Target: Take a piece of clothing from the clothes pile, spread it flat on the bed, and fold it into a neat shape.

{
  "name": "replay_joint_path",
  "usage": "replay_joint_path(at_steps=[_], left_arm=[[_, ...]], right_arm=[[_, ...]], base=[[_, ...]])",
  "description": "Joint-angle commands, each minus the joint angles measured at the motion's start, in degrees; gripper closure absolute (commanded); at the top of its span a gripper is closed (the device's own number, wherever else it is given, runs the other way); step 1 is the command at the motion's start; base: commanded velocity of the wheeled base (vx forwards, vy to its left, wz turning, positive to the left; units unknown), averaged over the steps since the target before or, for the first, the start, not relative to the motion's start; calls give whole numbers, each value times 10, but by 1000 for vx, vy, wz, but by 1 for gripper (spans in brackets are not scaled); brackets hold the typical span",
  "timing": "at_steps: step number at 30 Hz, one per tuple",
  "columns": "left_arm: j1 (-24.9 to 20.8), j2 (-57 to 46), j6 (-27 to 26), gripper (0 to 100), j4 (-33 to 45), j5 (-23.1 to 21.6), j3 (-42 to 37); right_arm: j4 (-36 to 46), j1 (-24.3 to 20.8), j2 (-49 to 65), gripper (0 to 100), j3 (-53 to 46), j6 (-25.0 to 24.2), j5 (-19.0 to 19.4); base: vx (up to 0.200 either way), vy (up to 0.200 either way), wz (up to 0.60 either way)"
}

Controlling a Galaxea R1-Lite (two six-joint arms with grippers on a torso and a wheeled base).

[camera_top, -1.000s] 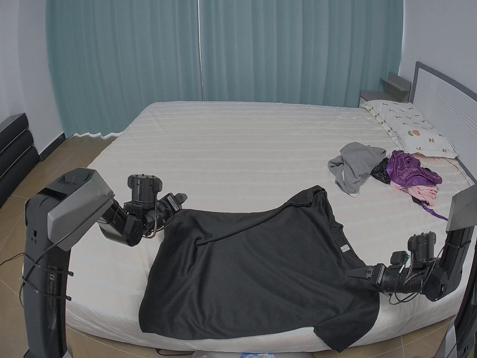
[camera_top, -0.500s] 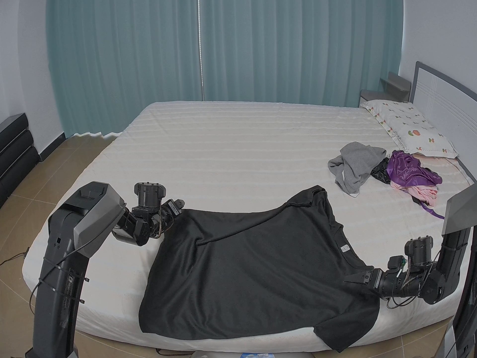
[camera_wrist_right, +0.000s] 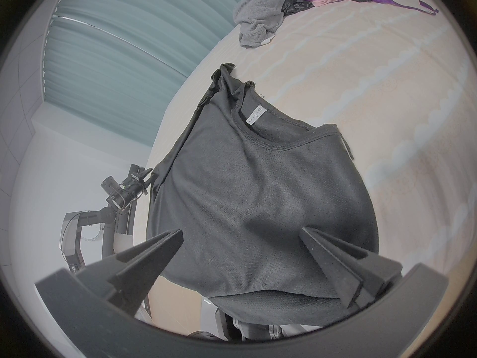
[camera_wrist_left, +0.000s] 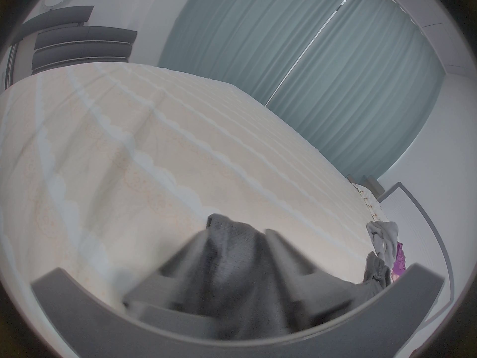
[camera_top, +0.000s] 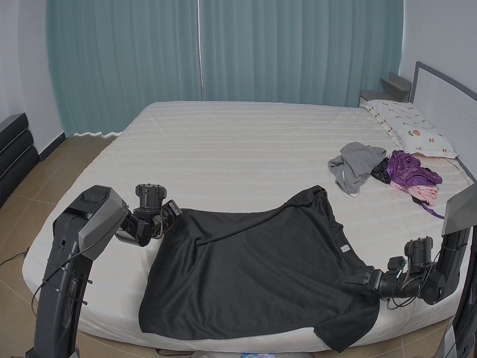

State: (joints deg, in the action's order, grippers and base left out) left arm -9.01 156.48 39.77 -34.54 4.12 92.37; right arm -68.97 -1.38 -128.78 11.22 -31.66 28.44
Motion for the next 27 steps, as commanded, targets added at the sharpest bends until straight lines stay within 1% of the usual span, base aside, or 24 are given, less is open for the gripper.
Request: replay_joint_path(at_steps=[1,3,7,8,11,18,20,22,23,24,25,26,27], left_arm=[[0,1,2,100,-4,7,18],[0,0,8,100,-4,10,23],[2,2,18,100,-16,33,40],[4,7,16,100,-28,44,48],[7,15,8,100,-59,58,54],[23,13,2,100,-72,62,54],[27,11,-10,100,-79,72,53],[27,11,-10,100,-80,72,53],[28,12,-11,100,-91,73,50],[28,12,-11,100,-91,73,48],[28,12,-11,100,-91,73,48],[28,11,-10,100,-90,74,41],[28,10,-10,100,-89,74,37]], right_arm=[[-1,0,-1,0,0,0,0],[0,0,-2,0,1,0,0],[0,0,-2,0,0,0,0],[-1,0,-2,0,1,0,0],[0,0,-2,0,4,0,0],[0,0,-4,0,23,-1,-2],[0,-2,-9,0,43,-13,-22],[0,-3,-9,0,45,-15,-23],[0,-21,-10,0,79,-62,-52],[1,-29,-10,0,98,-85,-65],[1,-29,-10,0,98,-85,-65],[11,-45,-14,0,136,-103,-90],[15,-49,-19,0,153,-100,-106]], base=[[0,0,0],[0,0,0],[0,0,0],[0,0,0],[0,0,0],[0,0,0],[0,0,0],[0,0,0],[0,0,0],[0,0,0],[0,0,0],[0,0,0],[0,0,0]])
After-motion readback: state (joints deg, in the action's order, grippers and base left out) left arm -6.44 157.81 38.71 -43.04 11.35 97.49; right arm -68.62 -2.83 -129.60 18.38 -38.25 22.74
